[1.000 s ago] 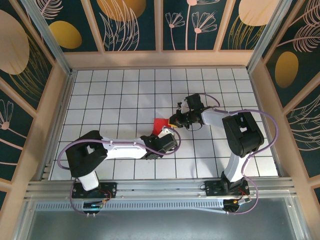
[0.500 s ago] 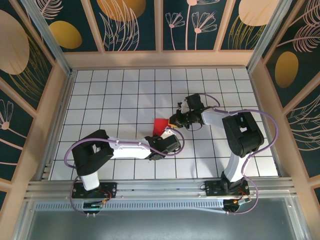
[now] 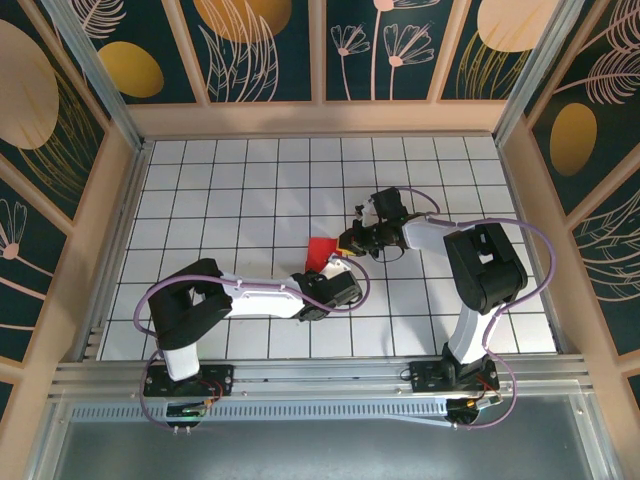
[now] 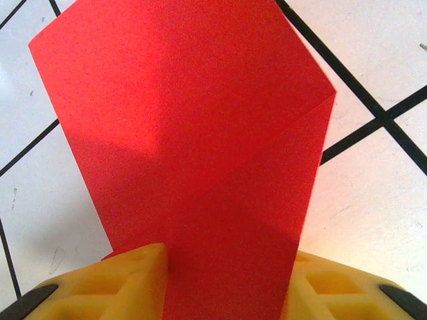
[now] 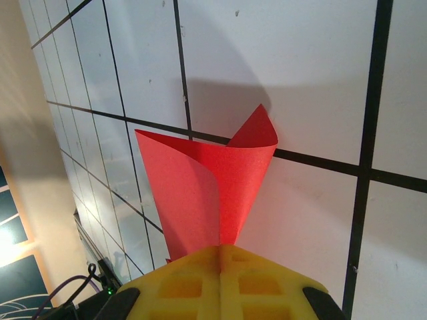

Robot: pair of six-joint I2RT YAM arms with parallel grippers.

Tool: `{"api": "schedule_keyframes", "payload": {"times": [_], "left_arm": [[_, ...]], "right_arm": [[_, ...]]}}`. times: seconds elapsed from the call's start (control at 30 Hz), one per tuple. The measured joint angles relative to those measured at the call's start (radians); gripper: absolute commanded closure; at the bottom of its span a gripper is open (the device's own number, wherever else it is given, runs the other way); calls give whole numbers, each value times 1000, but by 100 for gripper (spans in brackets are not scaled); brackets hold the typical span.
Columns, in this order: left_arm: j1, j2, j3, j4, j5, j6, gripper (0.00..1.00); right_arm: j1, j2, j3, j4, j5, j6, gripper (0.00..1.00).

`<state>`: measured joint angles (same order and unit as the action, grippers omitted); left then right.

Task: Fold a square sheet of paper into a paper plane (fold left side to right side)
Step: Fold the wing for the fifth time at the center of the table.

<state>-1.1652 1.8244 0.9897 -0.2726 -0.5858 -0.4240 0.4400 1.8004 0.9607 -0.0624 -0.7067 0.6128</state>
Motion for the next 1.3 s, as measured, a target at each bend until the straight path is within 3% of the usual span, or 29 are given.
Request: {"api": "schedule_keyframes", "payload": {"times": [0.43,0.6,0.8,1.03,1.3], "left_arm": [[-4,2,0,1,-3,-22,91],[-4,7,0,8,-4,-37,100],[-4,-2,-6,35,10,-48,100],[45,-64,-54,98,175,-72,100],[159,-106,-94,192,409,-132,100]], "right_arm": [[0,6,0,-10,6,0,99],[-3,7,0,-19,33,-4,81],[-76,-72,-9,-50,119,-28,62],[-200,-283,-79,-54,226,-82,52],[-215,-336,-146,-55,254,-143,50]]}}
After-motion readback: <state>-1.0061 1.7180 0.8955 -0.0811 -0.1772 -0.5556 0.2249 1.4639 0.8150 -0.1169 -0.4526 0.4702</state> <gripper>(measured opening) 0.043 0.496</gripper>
